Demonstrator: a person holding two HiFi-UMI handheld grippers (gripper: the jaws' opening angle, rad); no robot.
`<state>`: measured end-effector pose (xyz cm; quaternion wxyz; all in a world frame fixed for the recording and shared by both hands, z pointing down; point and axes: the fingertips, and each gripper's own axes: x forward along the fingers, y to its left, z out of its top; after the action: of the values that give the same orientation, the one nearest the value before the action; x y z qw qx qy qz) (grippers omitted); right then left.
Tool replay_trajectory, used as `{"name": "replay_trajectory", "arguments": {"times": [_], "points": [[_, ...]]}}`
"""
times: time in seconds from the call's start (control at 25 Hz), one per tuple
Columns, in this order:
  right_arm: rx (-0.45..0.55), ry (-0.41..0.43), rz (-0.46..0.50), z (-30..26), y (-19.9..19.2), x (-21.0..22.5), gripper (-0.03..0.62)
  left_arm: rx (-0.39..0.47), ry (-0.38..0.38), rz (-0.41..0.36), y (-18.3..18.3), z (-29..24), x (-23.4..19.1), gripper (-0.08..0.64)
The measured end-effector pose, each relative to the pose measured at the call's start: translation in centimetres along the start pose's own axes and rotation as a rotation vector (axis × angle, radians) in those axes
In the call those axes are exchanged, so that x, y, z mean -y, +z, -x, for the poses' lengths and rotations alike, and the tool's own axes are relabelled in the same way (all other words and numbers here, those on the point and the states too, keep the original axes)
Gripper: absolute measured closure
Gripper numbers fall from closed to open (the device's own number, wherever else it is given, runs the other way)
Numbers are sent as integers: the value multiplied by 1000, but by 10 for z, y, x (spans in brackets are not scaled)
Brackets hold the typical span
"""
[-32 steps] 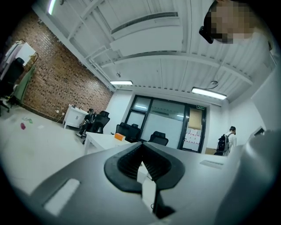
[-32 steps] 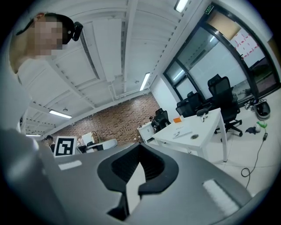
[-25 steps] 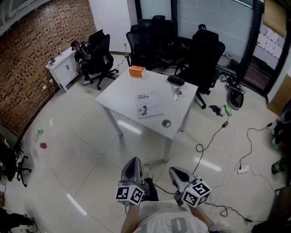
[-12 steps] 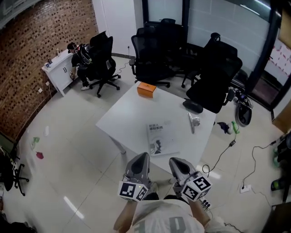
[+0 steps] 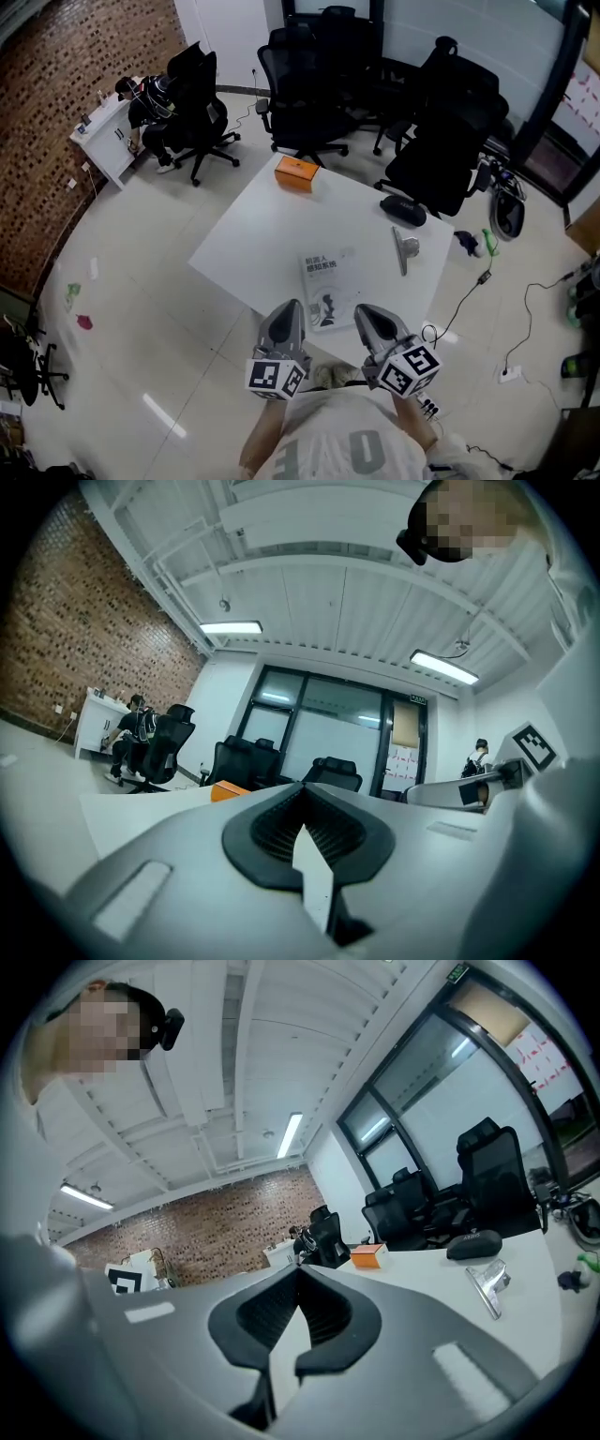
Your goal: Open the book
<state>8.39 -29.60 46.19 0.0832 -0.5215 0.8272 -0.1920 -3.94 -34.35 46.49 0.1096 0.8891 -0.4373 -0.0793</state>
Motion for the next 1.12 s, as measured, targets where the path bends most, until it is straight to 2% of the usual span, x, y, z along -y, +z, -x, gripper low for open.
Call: {"name": "replay_trajectory", "arguments": {"times": [0.24,0.4,0.56,0.6,0.84,1.12], "points": [[-80,-35,-5,-23,-22,36,589,-54,-17,13,-28,-30,2,548],[-167,-175,-26,-30,-67,98,594,-91,-15,12,-51,-37,-1,548],[-299,-242,-93,-30,-121,145,498,-135,-18,1,-67,-39,-4,548],[-338,-252,-100,-29,-135,152,492,-149,-16,0,-72,-39,-5,548],[-507,-290,-111,-18,-181,171,447,-217,-16,5,-96,-39,-4,548],[-567,-296,-125,-13,-200,178,436,-234,-3,4,-104,-34,-3,548]]}}
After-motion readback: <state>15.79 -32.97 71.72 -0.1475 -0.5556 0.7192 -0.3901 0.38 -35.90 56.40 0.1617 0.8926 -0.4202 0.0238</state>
